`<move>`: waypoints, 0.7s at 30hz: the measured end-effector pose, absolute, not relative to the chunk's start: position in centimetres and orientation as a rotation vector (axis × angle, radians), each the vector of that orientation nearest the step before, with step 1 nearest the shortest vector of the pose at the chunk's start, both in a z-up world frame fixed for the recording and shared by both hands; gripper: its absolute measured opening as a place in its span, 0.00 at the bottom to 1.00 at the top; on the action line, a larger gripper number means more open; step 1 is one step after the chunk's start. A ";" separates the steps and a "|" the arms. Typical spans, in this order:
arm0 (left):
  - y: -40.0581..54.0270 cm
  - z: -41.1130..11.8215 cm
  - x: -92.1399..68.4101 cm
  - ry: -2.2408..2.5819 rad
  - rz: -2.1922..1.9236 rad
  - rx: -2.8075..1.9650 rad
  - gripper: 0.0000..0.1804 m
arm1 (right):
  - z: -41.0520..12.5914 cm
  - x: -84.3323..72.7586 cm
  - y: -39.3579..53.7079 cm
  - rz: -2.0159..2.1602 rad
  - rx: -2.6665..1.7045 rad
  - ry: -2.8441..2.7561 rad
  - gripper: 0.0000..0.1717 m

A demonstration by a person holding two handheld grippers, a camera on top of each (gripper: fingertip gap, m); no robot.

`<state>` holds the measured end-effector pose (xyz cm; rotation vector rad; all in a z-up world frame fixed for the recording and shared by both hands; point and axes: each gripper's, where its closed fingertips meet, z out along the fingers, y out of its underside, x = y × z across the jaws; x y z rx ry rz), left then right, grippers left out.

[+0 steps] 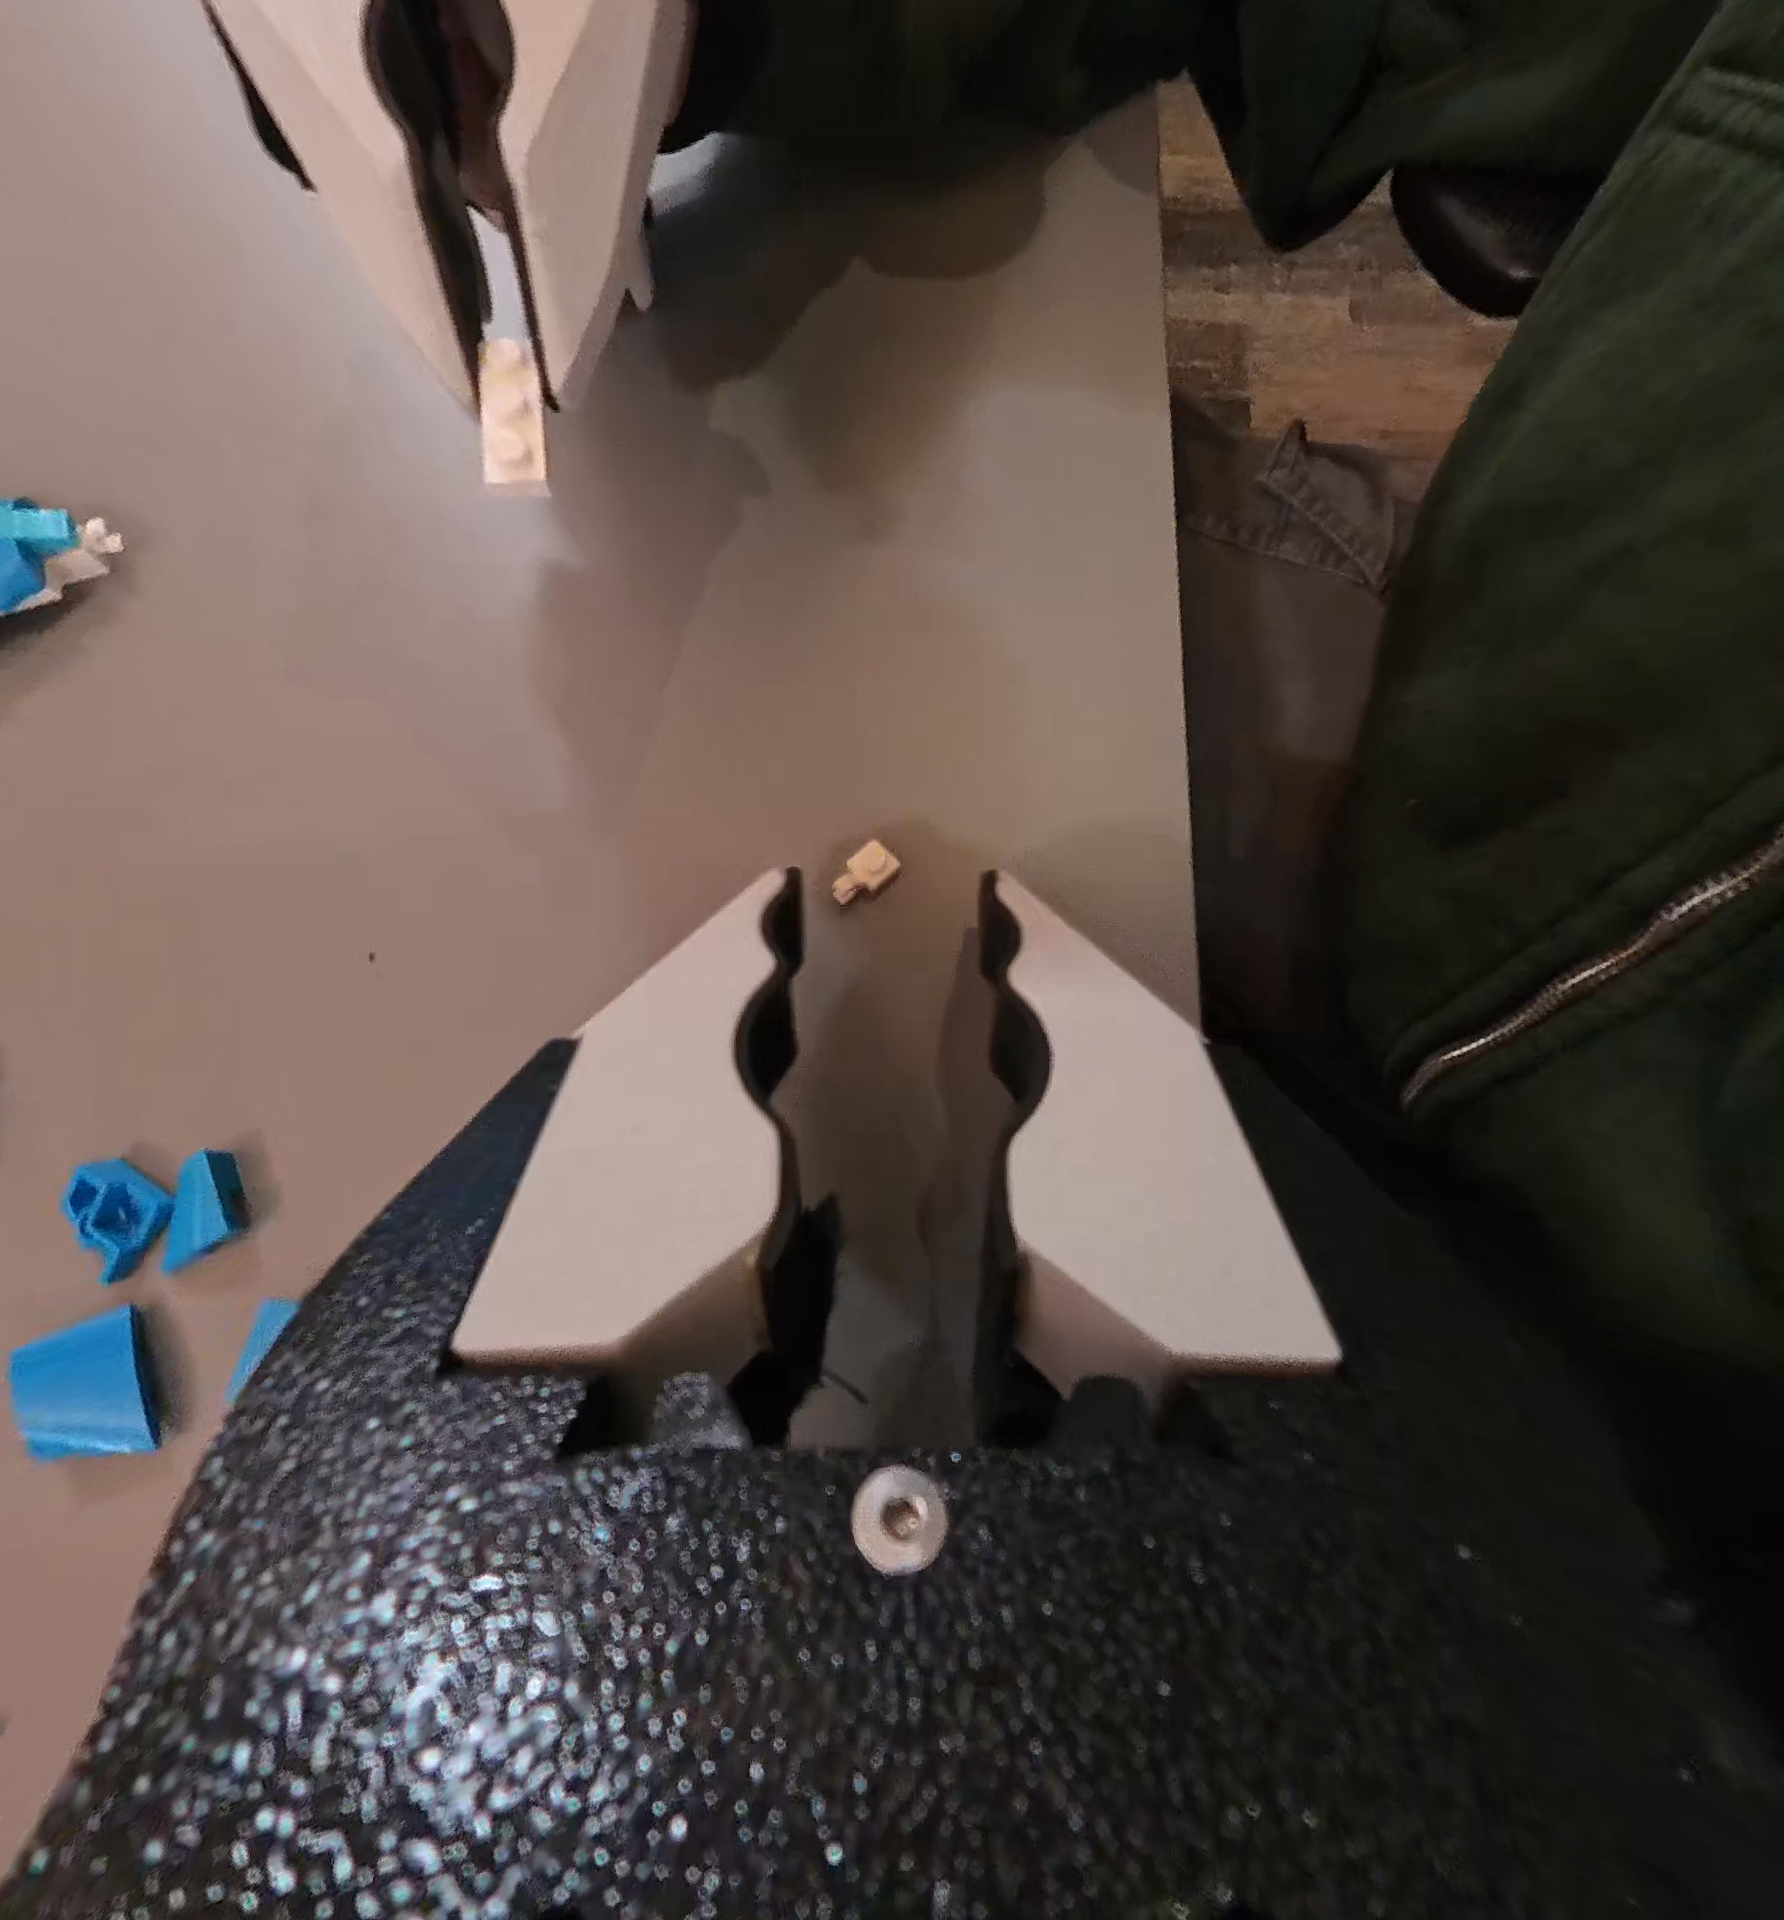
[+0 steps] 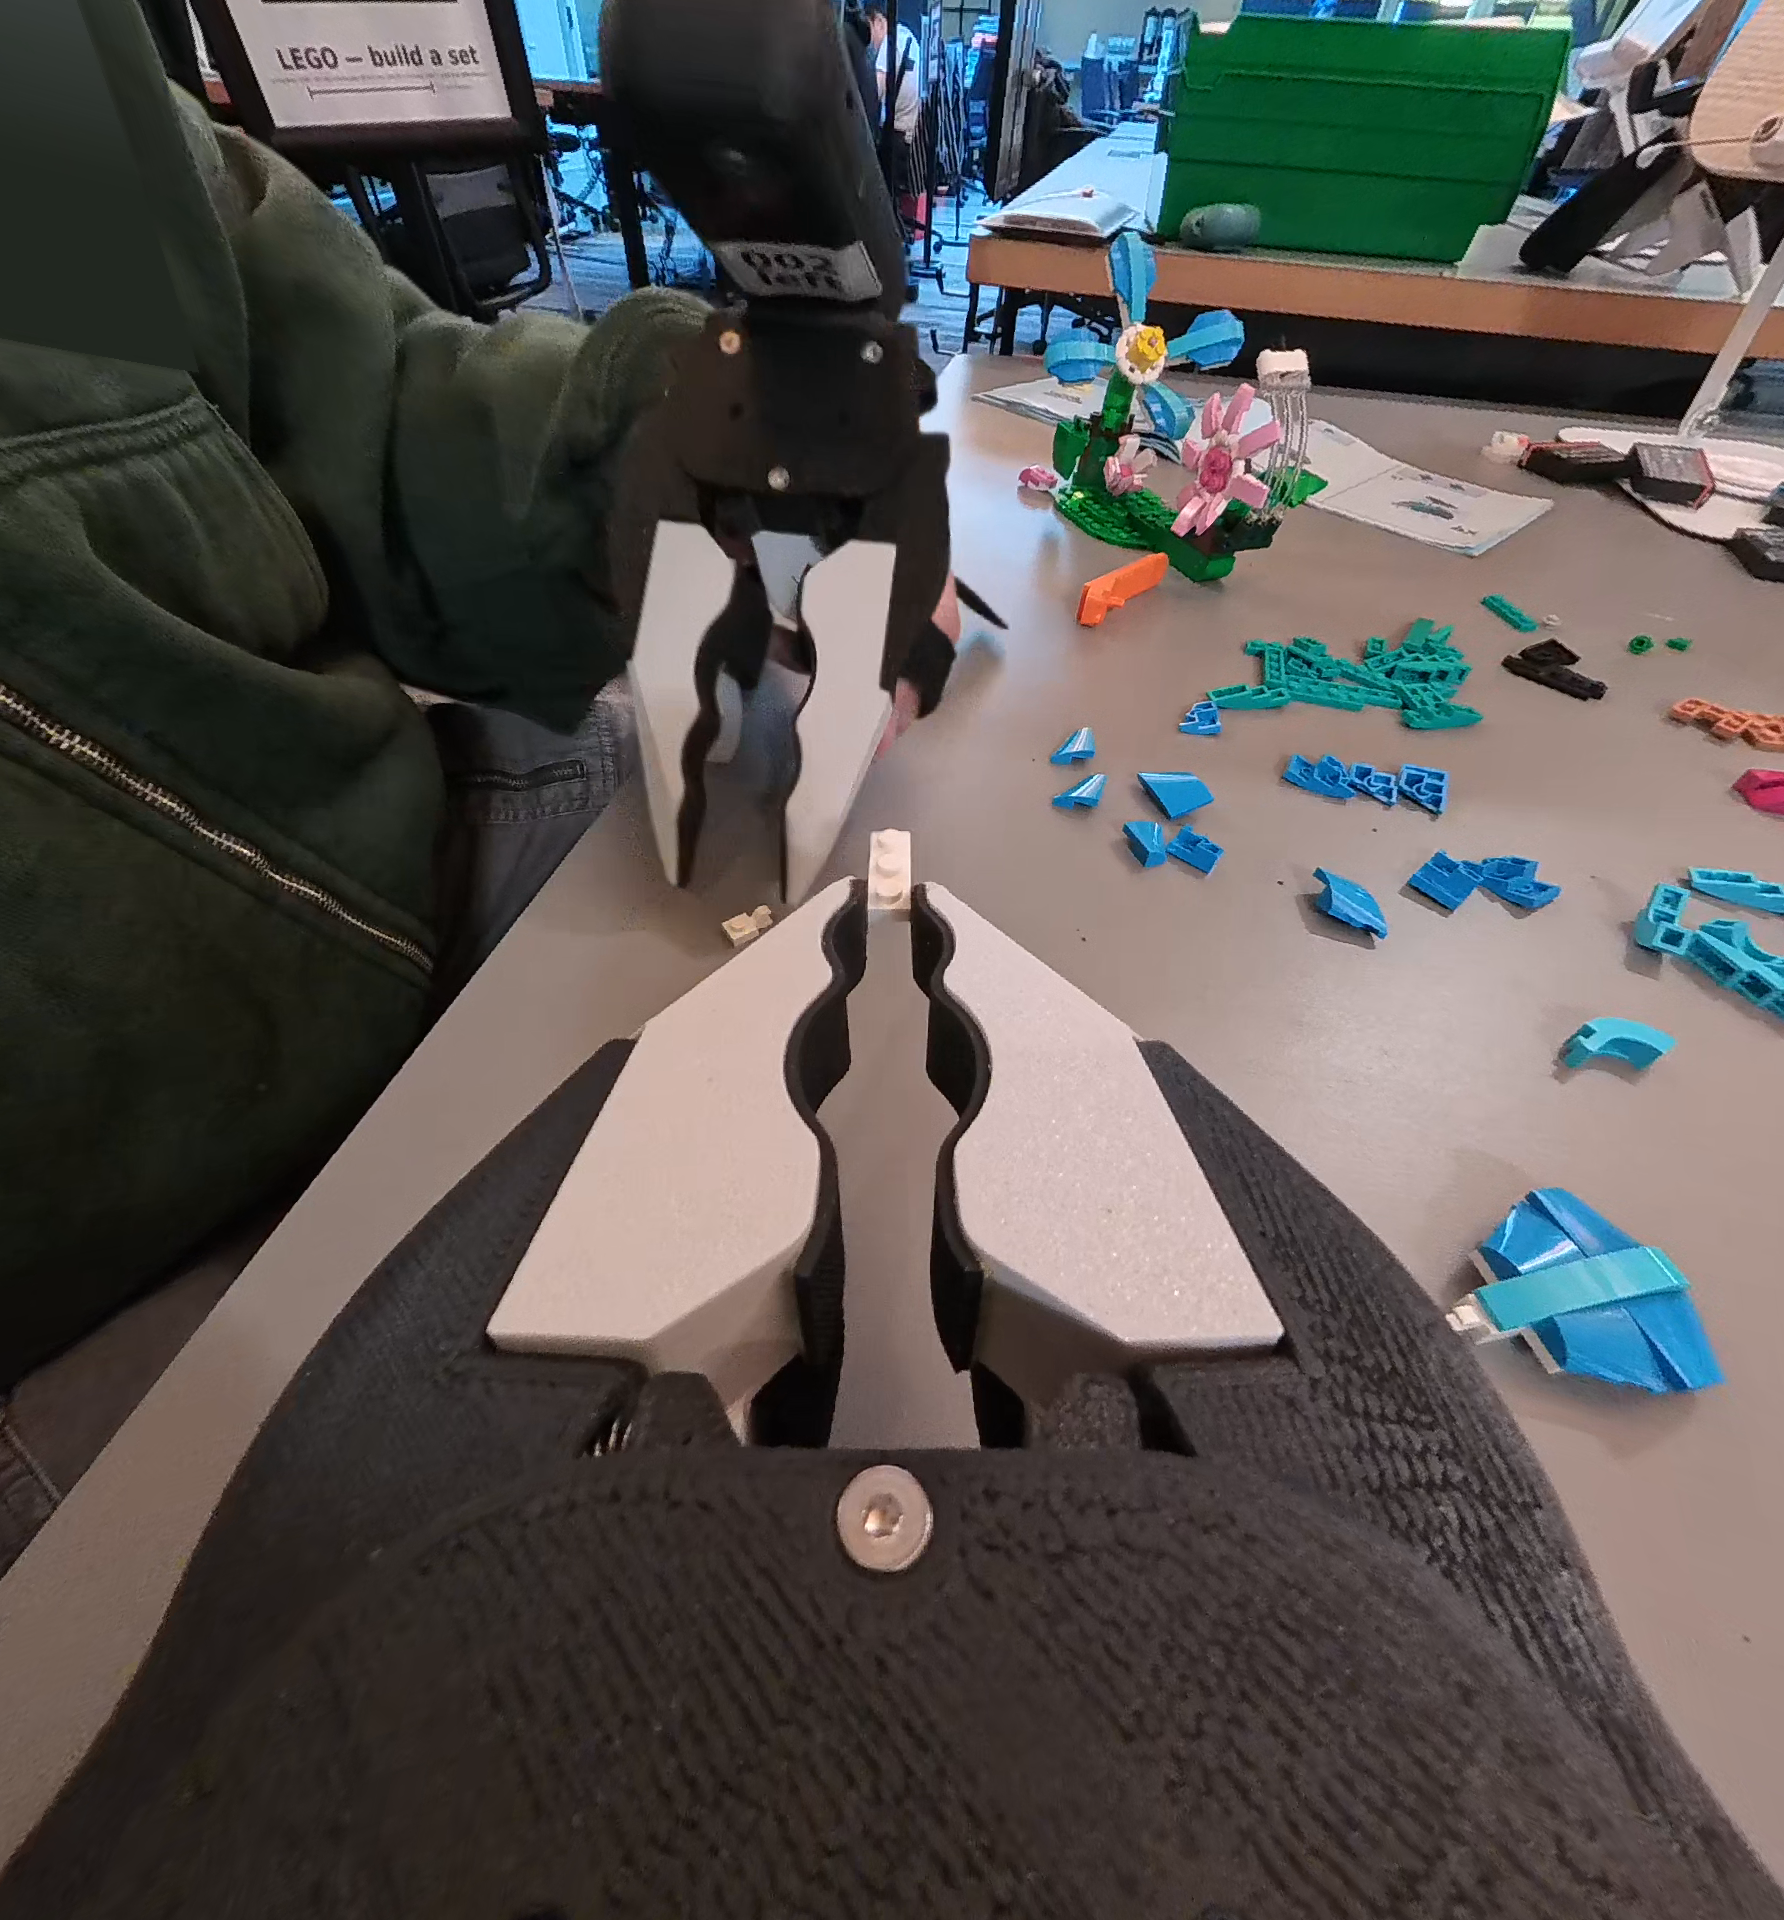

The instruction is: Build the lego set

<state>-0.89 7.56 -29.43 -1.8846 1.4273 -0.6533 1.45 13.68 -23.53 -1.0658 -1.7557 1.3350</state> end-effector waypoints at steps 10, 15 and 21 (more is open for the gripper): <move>8.2 -30.3 -0.8 1.518 -0.720 -1.874 0.01 | -23.5 1.5 13.6 1.350 -1.071 -1.761 0.04; 8.0 -30.3 -0.5 1.509 -0.724 -1.865 0.03 | -23.9 1.4 13.4 1.325 -1.074 -1.786 0.04; 8.0 -30.3 -0.4 1.498 -0.709 -1.862 0.08 | -23.9 1.4 13.4 1.323 -1.077 -1.792 0.04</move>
